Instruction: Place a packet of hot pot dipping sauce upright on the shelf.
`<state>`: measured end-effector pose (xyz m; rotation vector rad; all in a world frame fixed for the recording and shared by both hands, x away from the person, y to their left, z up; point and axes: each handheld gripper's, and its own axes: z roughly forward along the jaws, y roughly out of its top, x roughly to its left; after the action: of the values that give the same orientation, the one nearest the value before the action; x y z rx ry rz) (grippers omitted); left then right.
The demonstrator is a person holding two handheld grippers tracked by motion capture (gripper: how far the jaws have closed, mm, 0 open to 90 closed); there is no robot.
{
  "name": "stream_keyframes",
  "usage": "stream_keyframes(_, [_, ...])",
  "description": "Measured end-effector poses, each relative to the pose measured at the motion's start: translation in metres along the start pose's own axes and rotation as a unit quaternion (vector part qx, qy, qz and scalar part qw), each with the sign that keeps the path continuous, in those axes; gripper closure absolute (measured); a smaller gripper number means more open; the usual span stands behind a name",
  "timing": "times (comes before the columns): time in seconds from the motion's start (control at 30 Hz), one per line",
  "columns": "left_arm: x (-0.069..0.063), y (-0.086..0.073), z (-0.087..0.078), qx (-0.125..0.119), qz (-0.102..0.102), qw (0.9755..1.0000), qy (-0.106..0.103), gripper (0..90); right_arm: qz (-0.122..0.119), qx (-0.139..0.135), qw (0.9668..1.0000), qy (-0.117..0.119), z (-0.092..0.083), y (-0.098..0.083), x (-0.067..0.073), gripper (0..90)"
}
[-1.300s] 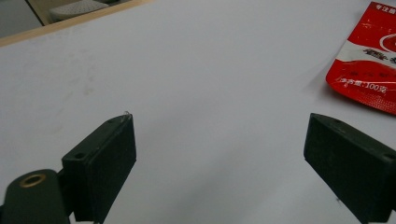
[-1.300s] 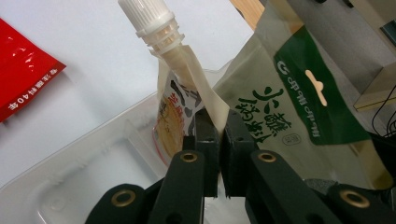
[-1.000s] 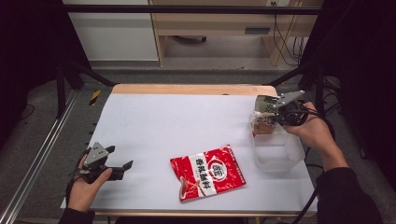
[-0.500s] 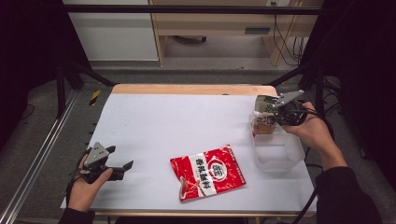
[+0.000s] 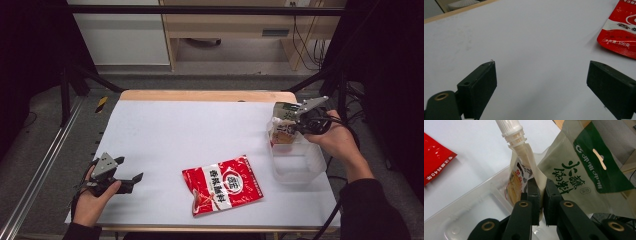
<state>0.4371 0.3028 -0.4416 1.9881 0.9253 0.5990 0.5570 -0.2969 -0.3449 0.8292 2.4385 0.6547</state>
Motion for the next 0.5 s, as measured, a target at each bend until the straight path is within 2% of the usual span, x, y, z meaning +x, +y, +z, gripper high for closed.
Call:
stream_keyframes(0.17, [-0.0002, 0.0002, 0.0000, 0.000, 0.002, 1.0000, 0.000, 9.2, 0.011, 0.000, 0.9999, -0.004, -0.0002, -0.0033, -0.0022, 85.0])
stream_keyframes(0.5, [-0.0005, 0.0000, 0.0005, 0.002, 0.002, 1.0000, 0.000, 9.2, 0.017, -0.005, 0.9998, -0.005, -0.0007, -0.0041, -0.0029, 81.1])
